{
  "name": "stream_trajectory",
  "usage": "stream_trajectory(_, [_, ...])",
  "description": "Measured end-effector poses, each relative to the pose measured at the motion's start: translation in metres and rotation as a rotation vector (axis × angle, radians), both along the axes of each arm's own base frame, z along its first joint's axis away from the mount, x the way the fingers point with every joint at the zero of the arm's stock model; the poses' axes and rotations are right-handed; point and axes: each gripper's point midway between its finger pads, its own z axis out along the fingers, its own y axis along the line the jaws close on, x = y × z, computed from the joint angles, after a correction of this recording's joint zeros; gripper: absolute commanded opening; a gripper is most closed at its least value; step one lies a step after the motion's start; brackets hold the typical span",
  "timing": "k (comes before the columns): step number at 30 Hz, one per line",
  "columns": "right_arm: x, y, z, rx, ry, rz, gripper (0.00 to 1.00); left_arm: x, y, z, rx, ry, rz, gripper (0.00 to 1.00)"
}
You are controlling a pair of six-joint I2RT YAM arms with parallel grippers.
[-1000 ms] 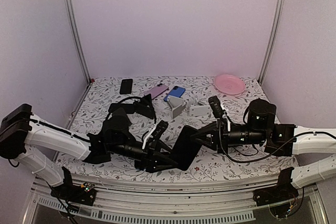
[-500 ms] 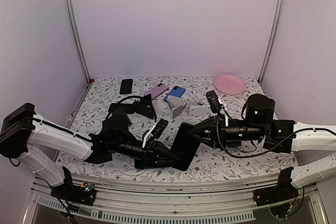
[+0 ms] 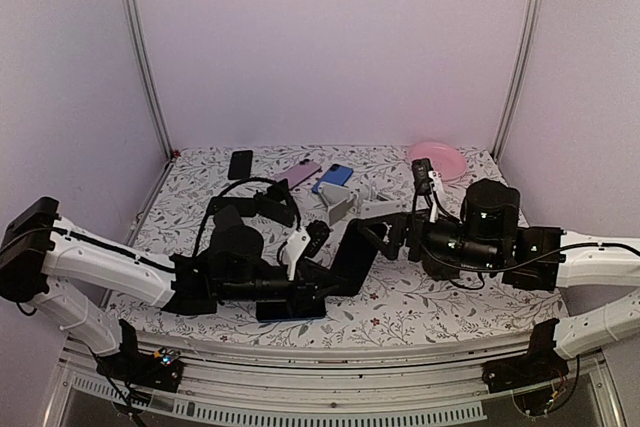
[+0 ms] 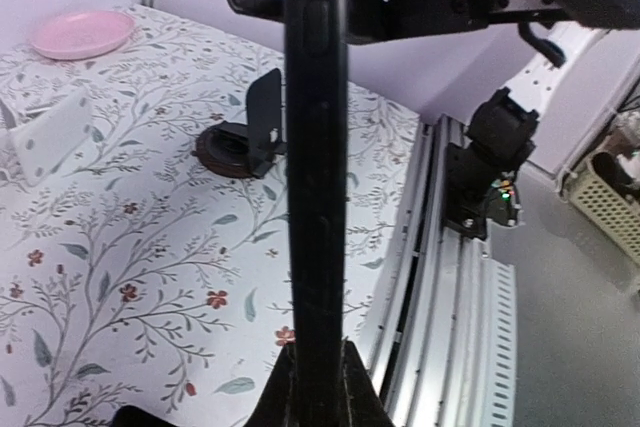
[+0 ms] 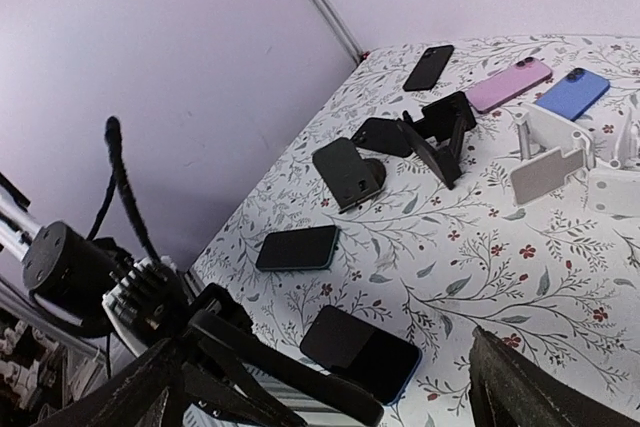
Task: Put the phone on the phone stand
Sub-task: Pass from the right arm to the left, then pass from the left arm to the right
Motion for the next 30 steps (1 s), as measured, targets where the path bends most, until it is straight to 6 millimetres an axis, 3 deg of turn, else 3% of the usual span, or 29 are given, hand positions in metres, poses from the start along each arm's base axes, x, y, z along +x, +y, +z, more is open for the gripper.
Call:
stream_trajectory(11, [0.010,0.002,-0.018,0.013,0.101,-0.135,1.00,0.023,-0.011,-0.007,0.149,-0.166,0.179,0.00])
stream_trajectory(14, [0.013,0.002,-0.023,0.010,0.114,-0.159,0.96,0.025,-0.012,-0.010,0.172,-0.187,0.187,0.00])
stream_trajectory(17, [0.016,0.002,-0.028,0.006,0.128,-0.181,0.88,0.026,-0.014,-0.013,0.197,-0.201,0.195,0.00])
stream_trajectory(24, [0.024,0.002,-0.029,-0.017,0.133,-0.223,0.49,0.031,-0.025,-0.013,0.210,-0.224,0.224,0.00])
stream_trajectory(27, [0.024,0.000,-0.033,-0.044,0.134,-0.230,0.39,0.032,-0.029,-0.018,0.208,-0.217,0.239,0.00])
stream_trajectory(30, [0.024,-0.002,-0.036,-0.061,0.133,-0.233,0.37,0.032,-0.032,-0.021,0.198,-0.207,0.250,0.00])
